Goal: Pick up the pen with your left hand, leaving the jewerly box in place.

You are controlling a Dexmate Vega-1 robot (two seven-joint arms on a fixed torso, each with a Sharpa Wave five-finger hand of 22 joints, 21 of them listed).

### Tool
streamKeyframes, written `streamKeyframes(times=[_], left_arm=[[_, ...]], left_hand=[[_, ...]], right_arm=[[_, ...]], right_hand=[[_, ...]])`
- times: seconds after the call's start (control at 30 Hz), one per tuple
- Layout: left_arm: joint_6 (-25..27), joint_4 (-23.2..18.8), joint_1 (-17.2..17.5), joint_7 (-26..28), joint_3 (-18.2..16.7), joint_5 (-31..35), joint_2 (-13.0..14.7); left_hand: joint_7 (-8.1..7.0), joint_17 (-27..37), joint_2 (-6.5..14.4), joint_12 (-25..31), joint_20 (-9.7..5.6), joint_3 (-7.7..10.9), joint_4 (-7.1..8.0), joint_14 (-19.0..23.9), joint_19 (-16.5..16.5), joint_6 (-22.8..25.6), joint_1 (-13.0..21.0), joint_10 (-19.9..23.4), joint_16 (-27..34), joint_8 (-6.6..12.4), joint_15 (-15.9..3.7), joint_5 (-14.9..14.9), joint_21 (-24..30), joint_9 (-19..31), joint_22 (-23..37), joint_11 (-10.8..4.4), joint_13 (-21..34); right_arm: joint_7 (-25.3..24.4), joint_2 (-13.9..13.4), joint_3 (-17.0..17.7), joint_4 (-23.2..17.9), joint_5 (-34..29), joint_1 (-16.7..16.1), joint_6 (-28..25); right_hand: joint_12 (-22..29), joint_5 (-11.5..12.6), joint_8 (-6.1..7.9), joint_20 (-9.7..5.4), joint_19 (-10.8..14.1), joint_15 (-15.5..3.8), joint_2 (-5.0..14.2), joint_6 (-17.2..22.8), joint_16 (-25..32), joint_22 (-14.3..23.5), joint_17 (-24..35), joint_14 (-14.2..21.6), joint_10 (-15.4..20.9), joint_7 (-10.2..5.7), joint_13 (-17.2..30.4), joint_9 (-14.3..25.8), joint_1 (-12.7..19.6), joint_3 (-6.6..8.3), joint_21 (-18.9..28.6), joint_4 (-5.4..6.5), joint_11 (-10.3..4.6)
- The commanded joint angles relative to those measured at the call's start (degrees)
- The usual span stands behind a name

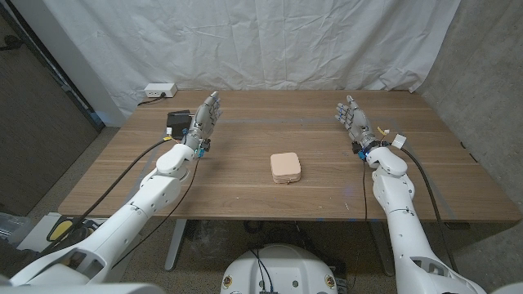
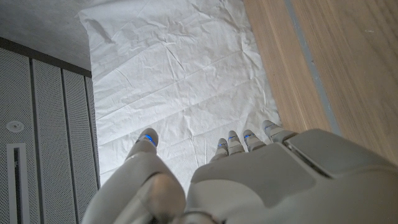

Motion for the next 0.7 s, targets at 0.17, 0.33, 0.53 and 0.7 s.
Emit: streamKeyframes(times=[0.17, 0.33, 0.53, 0.7], left_arm=[[-1.62, -0.31, 0.70, -0.83, -0.99, -0.36, 0.68], [-2.54, 0.09, 0.17, -2.23, -0.68, 0.70, 1.48], [-2.44, -0.36, -0.05, -1.22, -0.59, 2.33, 2.18], [-2.31, -0.31, -0.29, -0.64, -0.65, 2.83, 2.28]], left_hand=[[0.00, 0.21, 0.61, -0.24, -3.47, 0.45, -0.57, 0.35, -0.74, 0.78, 1.57, -0.04, 0.20, 0.41, 0.50, 0.41, -0.16, 0.37, 0.16, 0.49, 0.34], [-0.18, 0.23, 0.74, -0.49, -3.03, 0.49, -0.86, -0.09, -1.79, 1.26, 2.17, -0.43, -0.02, 0.45, 0.60, 0.43, -0.52, 0.41, 0.18, 0.63, 0.37], [-0.65, 0.24, 0.66, -0.70, -2.81, 0.43, -1.13, -0.39, -2.40, 1.74, 2.62, -0.87, -0.12, 0.52, 0.55, 0.44, -0.68, 0.43, 0.19, 0.76, 0.38], [-0.74, 0.24, 0.62, -0.74, -2.56, 0.41, -1.33, -0.50, -2.68, 2.20, 2.96, -0.93, -0.15, 0.61, 0.52, 0.44, -0.72, 0.44, 0.19, 0.88, 0.40]], right_arm=[[1.93, 2.49, 2.53, 0.04, -2.08, 0.14, 0.25], [1.93, 2.74, 2.74, -0.20, -2.31, 0.04, 0.27], [1.69, 2.86, 2.94, -0.74, -2.67, -0.13, -0.01], [1.55, 3.07, 3.01, -0.71, -2.74, -0.06, 0.18]], right_hand=[[0.19, 0.29, -0.02, -0.65, 0.74, -0.10, -0.10, 0.37, 0.32, 0.09, 0.34, 0.46, 0.47, -0.50, 0.09, 0.23, 0.04, 0.30, -0.47, -0.34, -0.22], [0.18, 0.28, -0.01, -0.68, 0.84, -0.16, -0.07, 0.46, 0.30, 0.10, 0.35, 0.49, 0.54, -0.74, 0.10, 0.23, 0.06, 0.29, -0.57, -0.38, -0.24], [0.19, 0.26, 0.01, -0.67, 0.94, -0.15, -0.03, 0.56, 0.31, 0.11, 0.35, 0.57, 0.63, -0.87, 0.10, 0.24, 0.07, 0.27, -0.69, -0.41, -0.27], [0.21, 0.25, 0.02, -0.68, 1.01, -0.20, 0.00, 0.66, 0.29, 0.11, 0.35, 0.60, 0.75, -0.85, 0.10, 0.24, 0.08, 0.26, -0.78, -0.45, -0.34]])
